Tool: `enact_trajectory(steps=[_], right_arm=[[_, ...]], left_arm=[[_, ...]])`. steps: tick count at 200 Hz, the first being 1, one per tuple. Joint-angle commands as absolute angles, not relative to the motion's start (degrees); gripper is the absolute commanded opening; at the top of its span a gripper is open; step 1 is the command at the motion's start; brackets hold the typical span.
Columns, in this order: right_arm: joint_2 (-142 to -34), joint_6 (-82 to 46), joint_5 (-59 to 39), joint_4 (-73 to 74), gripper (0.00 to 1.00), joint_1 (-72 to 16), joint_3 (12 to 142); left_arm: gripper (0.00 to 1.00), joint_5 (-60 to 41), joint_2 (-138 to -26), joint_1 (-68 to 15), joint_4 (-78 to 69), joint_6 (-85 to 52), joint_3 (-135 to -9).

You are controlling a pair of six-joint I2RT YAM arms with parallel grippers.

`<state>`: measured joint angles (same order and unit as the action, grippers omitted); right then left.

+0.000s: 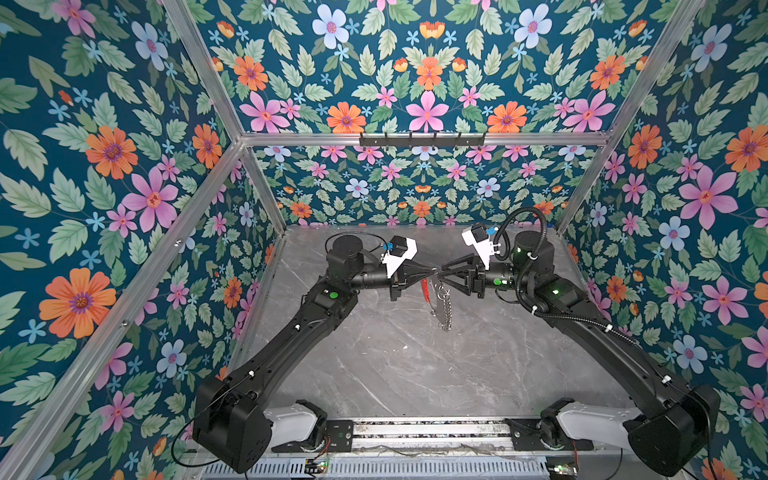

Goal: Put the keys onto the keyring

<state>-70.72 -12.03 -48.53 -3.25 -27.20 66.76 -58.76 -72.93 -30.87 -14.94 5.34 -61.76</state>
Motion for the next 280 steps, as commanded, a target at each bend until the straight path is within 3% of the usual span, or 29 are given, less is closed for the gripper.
enact_trajectory(steps=[1,75,129,159,207,280], right_arm=[[-70.6,-12.9,-50.1,-1.2,0.45,-27.2,67.0],[-70.6,-12.7,-50.4,-1.3,0.42,-27.1,67.4],[-69.9,-12.2,-50.7,-3.4,0.58,-25.4,68.1],[-69.9,-14.3,-53.6,-0.8,0.58,-25.0,67.0],[-71.5,-17.8,-58.1,3.7,0.46,-25.0,66.2],[-73.3,-19.4,-59.8,5.7,0.20,-25.0,67.1]], left_arm=[[0.00,-60.3,-72.7,-30.8,-19.6,3.2,-62.0],[0.00,-61.6,-72.8,-30.7,-20.6,2.5,-61.9],[0.00,-62.1,-72.9,-30.7,-20.2,2.5,-62.1],[0.00,-62.4,-73.1,-30.7,-20.2,2.4,-62.2],[0.00,-62.7,-73.0,-30.7,-20.5,2.0,-62.4],[0.00,-63.8,-73.1,-30.7,-20.5,1.5,-62.8]])
